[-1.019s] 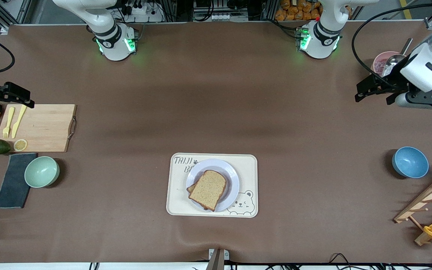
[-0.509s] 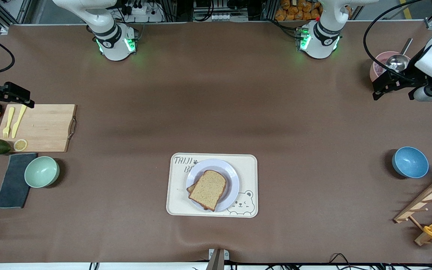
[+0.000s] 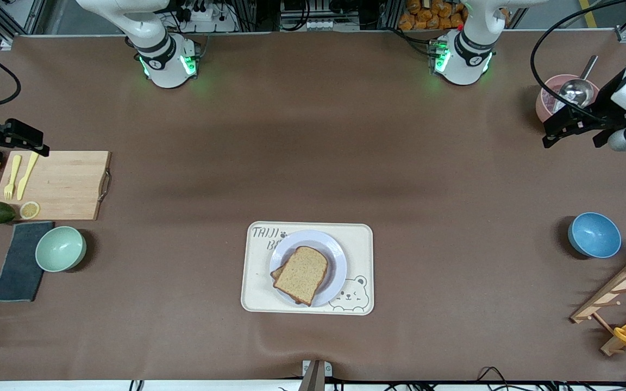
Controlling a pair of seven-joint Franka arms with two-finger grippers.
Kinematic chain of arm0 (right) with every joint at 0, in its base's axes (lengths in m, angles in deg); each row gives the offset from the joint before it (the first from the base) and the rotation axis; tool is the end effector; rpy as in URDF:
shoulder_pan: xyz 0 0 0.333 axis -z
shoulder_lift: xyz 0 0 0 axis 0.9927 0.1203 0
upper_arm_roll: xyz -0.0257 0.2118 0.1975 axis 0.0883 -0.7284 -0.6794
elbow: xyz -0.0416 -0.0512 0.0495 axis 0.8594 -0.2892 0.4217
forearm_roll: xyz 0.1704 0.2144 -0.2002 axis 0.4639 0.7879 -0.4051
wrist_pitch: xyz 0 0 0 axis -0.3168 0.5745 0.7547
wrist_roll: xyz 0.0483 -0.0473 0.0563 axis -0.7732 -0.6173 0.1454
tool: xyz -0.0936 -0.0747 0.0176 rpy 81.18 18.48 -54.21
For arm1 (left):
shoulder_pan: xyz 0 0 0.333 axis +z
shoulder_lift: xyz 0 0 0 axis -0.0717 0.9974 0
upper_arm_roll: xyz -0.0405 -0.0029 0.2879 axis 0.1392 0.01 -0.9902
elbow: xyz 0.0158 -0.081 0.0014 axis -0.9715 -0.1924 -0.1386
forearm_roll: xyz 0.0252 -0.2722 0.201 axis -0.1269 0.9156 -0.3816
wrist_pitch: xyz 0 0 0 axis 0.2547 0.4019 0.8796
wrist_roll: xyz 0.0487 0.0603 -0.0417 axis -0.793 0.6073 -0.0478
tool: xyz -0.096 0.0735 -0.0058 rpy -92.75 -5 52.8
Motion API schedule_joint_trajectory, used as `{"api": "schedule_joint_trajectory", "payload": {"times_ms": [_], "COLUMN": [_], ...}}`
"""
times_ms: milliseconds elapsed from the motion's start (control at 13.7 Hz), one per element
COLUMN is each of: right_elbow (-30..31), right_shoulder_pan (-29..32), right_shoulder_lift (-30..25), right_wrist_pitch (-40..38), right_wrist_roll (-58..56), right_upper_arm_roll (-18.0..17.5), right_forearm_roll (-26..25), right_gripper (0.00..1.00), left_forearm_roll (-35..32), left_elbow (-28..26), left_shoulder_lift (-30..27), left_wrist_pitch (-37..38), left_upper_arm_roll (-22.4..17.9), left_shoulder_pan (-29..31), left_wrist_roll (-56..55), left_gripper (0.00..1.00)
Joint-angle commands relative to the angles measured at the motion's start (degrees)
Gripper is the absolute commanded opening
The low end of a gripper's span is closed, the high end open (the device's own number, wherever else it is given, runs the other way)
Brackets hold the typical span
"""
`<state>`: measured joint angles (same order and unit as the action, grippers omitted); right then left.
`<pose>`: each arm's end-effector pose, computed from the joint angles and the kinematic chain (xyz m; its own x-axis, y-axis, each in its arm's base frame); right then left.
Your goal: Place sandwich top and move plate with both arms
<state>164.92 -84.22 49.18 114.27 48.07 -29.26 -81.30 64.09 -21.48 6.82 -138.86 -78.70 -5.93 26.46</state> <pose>0.5043 -0.0368 0.5674 0.9931 0.1086 -0.0440 0.1071 -0.9936 -0.0368 0.4940 -0.0546 0.5992 0.9989 0.0132 0.0456 0.0125 -0.9998 0.0146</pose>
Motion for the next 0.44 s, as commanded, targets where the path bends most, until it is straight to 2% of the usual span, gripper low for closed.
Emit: {"api": "schedule_joint_trajectory", "payload": {"times_ms": [0, 364], "right_elbow": [0.32, 0.41], "right_shoulder_pan": [0.51, 1.04], "right_shoulder_lift": [-0.30, -0.13], "right_wrist_pitch": [-0.09, -0.26], "right_wrist_roll": [0.62, 0.36], "right_upper_arm_roll": [-0.29, -0.29], "right_forearm_roll": [-0.14, -0.14], "right_gripper": [1.00, 1.00], "left_forearm_roll": [0.88, 0.79], "left_elbow": [1.56, 1.39], "left_shoulder_lift": [0.76, 0.67], "left_wrist_pitch": [1.04, 1.04], "left_upper_arm_roll": [1.08, 1.44], "left_shoulder_pan": [0.85, 0.76], "left_wrist_roll": [0.25, 0.43], "left_gripper": [1.00, 1.00]}}
